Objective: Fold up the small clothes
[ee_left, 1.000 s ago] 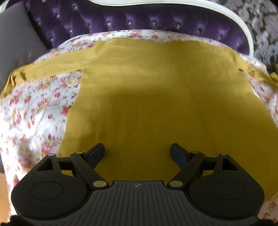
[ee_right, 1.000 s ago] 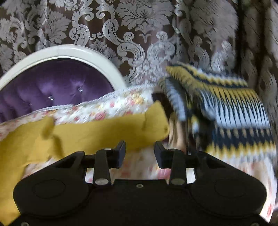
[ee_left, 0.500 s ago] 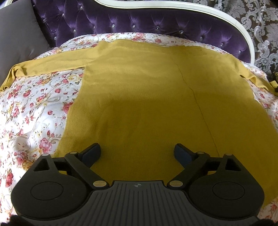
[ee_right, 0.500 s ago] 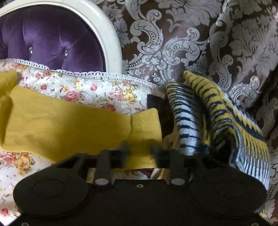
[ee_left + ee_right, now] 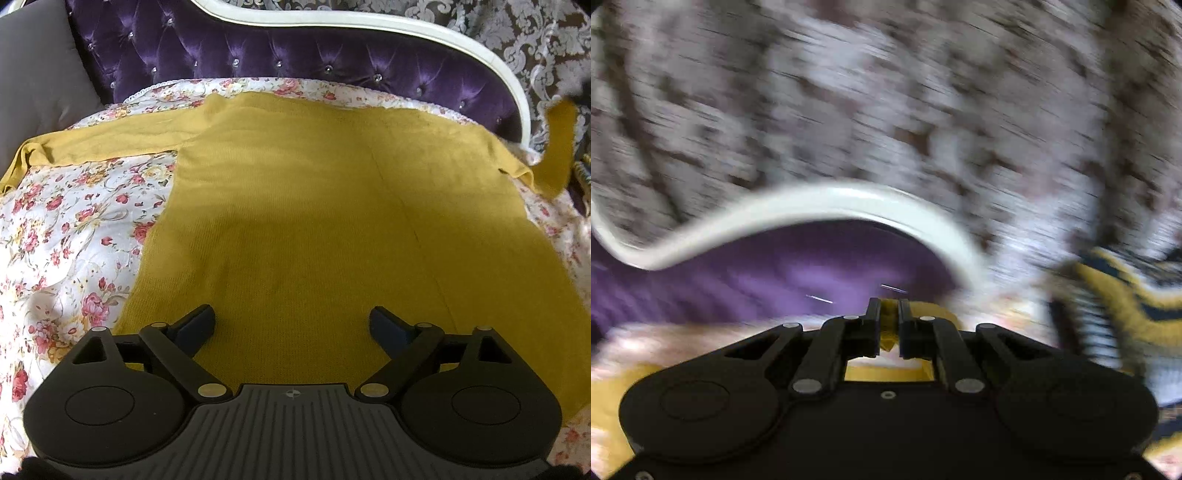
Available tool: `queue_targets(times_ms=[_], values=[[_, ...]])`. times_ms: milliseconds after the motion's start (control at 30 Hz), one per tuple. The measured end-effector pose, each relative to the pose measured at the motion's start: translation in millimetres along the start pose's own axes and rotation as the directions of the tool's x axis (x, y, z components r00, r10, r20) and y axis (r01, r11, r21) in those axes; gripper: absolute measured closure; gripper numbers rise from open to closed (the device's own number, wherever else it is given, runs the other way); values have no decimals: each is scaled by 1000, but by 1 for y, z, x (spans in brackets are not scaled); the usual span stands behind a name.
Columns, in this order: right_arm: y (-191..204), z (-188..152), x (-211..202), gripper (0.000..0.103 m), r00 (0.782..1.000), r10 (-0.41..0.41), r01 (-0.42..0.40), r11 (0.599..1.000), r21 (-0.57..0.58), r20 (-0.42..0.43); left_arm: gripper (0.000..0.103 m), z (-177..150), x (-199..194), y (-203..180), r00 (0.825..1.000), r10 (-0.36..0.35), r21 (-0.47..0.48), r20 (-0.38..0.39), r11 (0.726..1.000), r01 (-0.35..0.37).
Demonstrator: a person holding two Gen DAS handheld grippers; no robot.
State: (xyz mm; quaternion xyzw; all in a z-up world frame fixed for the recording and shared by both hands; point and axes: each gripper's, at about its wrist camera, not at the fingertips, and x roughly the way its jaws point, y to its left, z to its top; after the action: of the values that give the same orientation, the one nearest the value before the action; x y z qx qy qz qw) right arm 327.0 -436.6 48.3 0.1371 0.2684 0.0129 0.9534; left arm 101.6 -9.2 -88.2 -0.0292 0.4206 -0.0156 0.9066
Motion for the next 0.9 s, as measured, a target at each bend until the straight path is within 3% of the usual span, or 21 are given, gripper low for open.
queue_targets(times_ms=[100,167,267,367,533,633,700,767,900], values=[[74,12,-6,88,984,174,-174,985,8,29,14,2,-5,9,1000,-17,-36,8,999,17],[127,7,-1,88,957,290,-290,957,8,12,14,3,-11,17,1000,-17,-56,26,998,18],[208,-19,19,88,915,399,-402,915,-40,-56,14,6,-18,30,999,-1,-78,54,997,5],[274,-63,49,88,866,474,-486,873,-41,-159,14,10,-23,45,997,22,-102,71,995,-15],[343,-141,89,80,821,482,-528,845,-85,-307,14,16,-24,65,995,61,-131,76,990,-50],[345,-169,90,57,829,447,-511,850,-127,-337,14,19,-25,75,994,80,-135,78,988,-69],[327,-173,80,33,853,420,-483,860,-164,-311,14,20,-24,80,993,88,-130,80,988,-77],[306,-172,69,32,884,385,-442,873,-206,-267,14,25,-21,85,992,93,-132,81,988,-82],[272,-173,61,31,944,230,-293,912,-286,-236,14,43,-13,90,993,69,-147,95,988,-55]])
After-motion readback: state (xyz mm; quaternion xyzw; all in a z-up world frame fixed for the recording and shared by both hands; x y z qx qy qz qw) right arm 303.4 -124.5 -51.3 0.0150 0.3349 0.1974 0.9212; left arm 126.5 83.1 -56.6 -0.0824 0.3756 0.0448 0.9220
